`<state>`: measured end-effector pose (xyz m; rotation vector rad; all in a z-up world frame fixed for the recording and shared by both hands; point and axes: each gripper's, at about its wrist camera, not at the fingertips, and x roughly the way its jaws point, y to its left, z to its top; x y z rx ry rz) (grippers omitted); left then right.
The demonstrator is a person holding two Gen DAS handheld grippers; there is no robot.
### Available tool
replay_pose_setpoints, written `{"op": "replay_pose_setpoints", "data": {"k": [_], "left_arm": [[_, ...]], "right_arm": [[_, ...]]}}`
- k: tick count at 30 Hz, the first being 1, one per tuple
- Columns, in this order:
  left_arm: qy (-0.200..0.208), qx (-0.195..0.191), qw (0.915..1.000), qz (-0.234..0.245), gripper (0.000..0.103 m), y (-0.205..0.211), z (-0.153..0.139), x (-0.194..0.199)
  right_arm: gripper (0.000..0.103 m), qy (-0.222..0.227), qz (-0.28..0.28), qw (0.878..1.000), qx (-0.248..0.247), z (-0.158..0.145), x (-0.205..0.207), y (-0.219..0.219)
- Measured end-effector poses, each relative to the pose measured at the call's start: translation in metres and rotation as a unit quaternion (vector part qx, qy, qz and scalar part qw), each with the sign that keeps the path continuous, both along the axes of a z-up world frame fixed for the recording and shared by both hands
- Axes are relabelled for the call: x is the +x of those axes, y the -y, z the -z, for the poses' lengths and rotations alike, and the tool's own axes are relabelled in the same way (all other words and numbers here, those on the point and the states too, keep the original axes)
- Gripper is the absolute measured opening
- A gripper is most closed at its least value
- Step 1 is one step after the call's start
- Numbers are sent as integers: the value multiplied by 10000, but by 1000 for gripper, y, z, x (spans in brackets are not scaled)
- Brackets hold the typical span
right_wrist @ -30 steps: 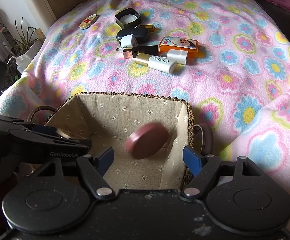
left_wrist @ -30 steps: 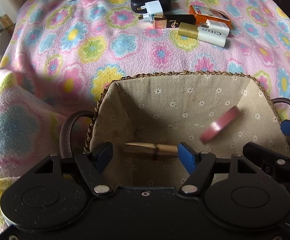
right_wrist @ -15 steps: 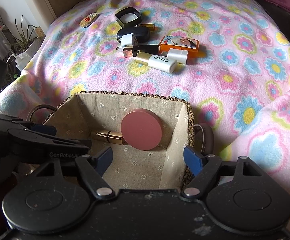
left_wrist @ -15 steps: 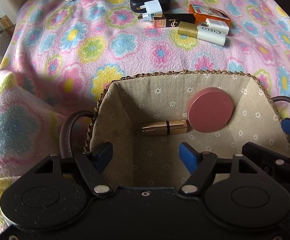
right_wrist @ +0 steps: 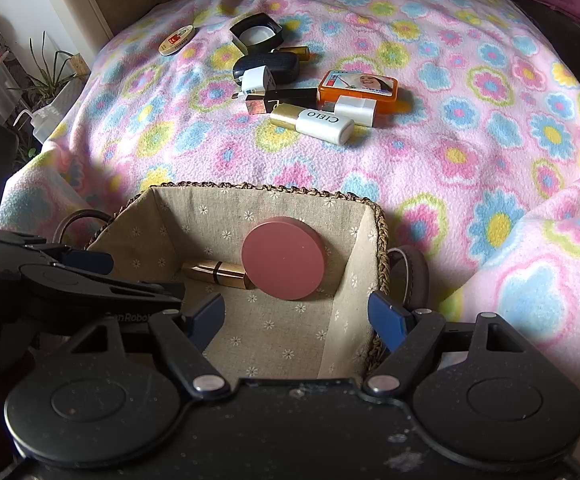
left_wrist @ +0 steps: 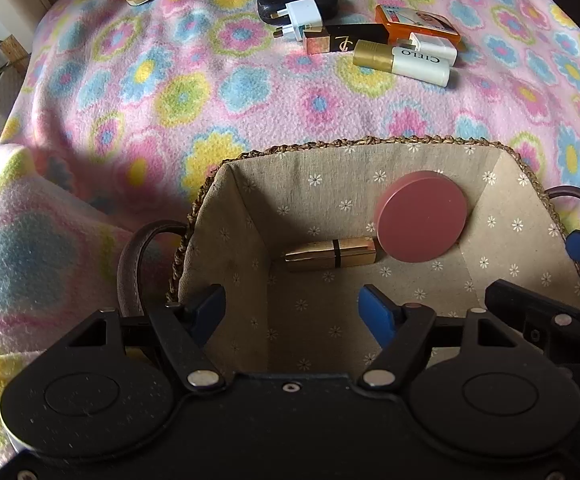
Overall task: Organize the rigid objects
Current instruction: 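Withdraw both open tools from the basket, then grasp the white plug adapter with the left tool while the right tool grasps the orange card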
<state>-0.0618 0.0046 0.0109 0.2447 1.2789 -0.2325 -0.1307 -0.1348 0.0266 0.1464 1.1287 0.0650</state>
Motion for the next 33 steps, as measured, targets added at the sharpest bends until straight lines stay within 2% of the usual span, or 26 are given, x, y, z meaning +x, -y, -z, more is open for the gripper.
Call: {"op": "replay_pose_setpoints", "data": {"k": [12,20,24,28,30,33], "left_arm": [[-20,-121,9998,-132,71,-3,-1,3],[257,-234,9991,-223,71,-5,-10,3],[436,-303,9984,-175,79,-4,-17,3],[454,-392,9982,-68,79,-2,-25,8],[467,-450,9979,-7,80,-2,-30,13],[620,-456,9970,55,82,-3,-41,27]], "right_arm": [[82,-13,-30,10000,46,0,1,-1],[84,51,9,9998,171,-4,0,2],[85,102,-26,9995,304,-12,2,3],[92,93,-15,9995,302,-23,11,5],[92,139,9,9995,287,-30,16,10],[99,189,198,9989,379,-39,29,25]]}}
